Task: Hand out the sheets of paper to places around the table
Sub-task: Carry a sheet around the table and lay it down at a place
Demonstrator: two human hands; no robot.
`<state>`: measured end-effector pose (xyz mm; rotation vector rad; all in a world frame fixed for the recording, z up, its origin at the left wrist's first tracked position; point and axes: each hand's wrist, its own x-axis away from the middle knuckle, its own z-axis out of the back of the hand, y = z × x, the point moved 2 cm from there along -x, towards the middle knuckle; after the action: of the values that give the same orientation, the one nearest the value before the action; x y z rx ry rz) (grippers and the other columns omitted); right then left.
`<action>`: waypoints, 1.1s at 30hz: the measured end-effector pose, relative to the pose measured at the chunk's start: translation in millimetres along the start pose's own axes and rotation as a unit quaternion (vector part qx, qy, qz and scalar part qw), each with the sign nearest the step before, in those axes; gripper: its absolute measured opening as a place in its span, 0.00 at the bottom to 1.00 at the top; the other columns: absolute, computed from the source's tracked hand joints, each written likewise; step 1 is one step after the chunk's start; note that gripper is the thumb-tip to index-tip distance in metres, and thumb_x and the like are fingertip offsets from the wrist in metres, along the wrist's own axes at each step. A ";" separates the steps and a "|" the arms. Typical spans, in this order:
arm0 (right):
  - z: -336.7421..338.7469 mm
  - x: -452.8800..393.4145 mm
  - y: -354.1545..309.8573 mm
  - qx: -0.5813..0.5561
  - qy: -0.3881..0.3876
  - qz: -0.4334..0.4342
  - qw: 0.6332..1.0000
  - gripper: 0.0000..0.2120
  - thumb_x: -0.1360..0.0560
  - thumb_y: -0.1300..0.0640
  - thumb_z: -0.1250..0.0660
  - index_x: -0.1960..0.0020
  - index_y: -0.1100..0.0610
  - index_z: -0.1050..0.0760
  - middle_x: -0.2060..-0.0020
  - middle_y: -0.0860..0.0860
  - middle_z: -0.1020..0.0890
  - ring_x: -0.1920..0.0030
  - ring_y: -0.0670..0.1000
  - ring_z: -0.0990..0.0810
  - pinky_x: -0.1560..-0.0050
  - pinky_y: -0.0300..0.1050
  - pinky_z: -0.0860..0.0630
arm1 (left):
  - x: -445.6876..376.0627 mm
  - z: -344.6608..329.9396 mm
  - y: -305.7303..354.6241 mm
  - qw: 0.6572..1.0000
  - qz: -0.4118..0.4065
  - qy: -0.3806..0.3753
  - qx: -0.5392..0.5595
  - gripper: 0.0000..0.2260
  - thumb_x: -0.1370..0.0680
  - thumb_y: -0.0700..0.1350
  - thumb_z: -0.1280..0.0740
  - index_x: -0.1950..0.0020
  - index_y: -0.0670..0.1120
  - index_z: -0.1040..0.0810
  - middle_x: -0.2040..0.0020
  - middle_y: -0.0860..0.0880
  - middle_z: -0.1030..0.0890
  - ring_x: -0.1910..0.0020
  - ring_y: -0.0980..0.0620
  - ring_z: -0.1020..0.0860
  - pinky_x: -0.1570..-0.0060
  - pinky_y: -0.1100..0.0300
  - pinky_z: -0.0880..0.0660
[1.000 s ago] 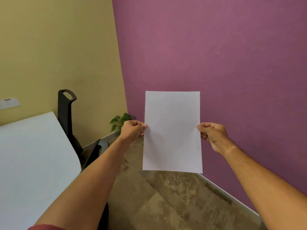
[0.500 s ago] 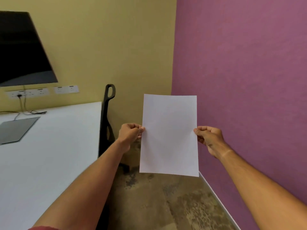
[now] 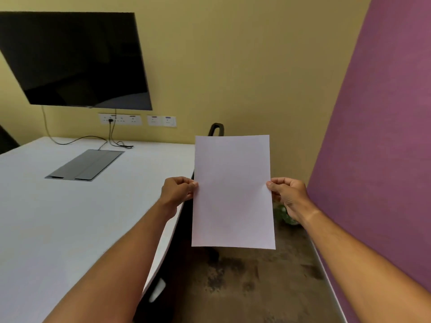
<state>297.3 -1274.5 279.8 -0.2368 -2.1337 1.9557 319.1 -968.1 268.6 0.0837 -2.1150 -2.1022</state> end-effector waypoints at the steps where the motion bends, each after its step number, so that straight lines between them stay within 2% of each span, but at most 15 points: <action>1: -13.1 -19.0 -0.3 0.001 -0.014 0.000 1.000 0.03 0.28 0.68 0.27 0.57 0.62 0.20 0.56 0.61 0.16 0.56 0.56 0.19 0.53 0.48 0.20 | -13.3 6.8 1.2 1.000 0.001 0.011 0.000 0.05 0.24 0.35 0.29 0.61 0.38 0.20 0.60 0.44 0.17 0.60 0.49 0.17 0.57 0.59 0.19; 7: -100.2 -107.2 4.5 0.015 -0.104 -0.012 0.994 0.02 0.28 0.67 0.27 0.57 0.62 0.19 0.57 0.58 0.15 0.57 0.54 0.17 0.57 0.44 0.20 | -76.5 55.5 3.6 0.995 0.008 0.101 -0.004 0.06 0.24 0.35 0.30 0.61 0.38 0.20 0.60 0.43 0.18 0.61 0.49 0.17 0.60 0.61 0.20; 15: -224.5 -215.0 11.6 0.020 -0.227 -0.003 0.974 0.04 0.28 0.68 0.27 0.60 0.62 0.19 0.63 0.55 0.15 0.65 0.49 0.17 0.67 0.37 0.22 | -147.1 109.2 -3.5 0.972 0.017 0.235 0.005 0.06 0.24 0.35 0.30 0.61 0.38 0.20 0.58 0.41 0.17 0.58 0.46 0.18 0.55 0.57 0.20; 19: -283.6 -266.0 8.3 0.024 -0.299 -0.008 0.954 0.05 0.28 0.68 0.27 0.62 0.62 0.20 0.64 0.55 0.15 0.67 0.48 0.16 0.66 0.37 0.21 | -175.4 127.8 2.1 0.951 0.017 0.308 0.014 0.05 0.24 0.35 0.29 0.60 0.38 0.20 0.57 0.41 0.17 0.58 0.46 0.17 0.56 0.58 0.20; 23: -333.8 -307.6 3.7 0.025 -0.351 -0.011 0.936 0.04 0.28 0.68 0.27 0.60 0.62 0.20 0.60 0.57 0.16 0.63 0.51 0.16 0.63 0.40 0.19 | -200.8 140.0 7.8 0.933 0.018 0.358 0.021 0.05 0.24 0.35 0.30 0.60 0.39 0.20 0.57 0.42 0.16 0.59 0.47 0.17 0.57 0.59 0.20; 27: -377.2 -336.6 7.9 0.025 -0.389 -0.021 0.921 0.03 0.28 0.68 0.28 0.59 0.63 0.20 0.60 0.57 0.16 0.63 0.52 0.17 0.64 0.39 0.19 | -226.0 153.6 8.2 0.919 0.020 0.392 0.029 0.05 0.24 0.35 0.30 0.60 0.40 0.20 0.58 0.43 0.17 0.60 0.48 0.17 0.59 0.61 0.20; 33: -446.1 -378.8 23.3 0.038 -0.413 -0.028 0.910 0.02 0.28 0.68 0.28 0.58 0.64 0.20 0.59 0.58 0.16 0.62 0.52 0.17 0.61 0.40 0.19 | -282.7 191.6 -5.3 0.909 0.035 0.414 0.043 0.03 0.24 0.36 0.30 0.58 0.39 0.20 0.55 0.42 0.17 0.57 0.47 0.17 0.56 0.59 0.20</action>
<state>785.0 -950.4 266.8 0.8041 -2.4403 2.3572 568.5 -736.1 242.7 0.7505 -1.6299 -1.5107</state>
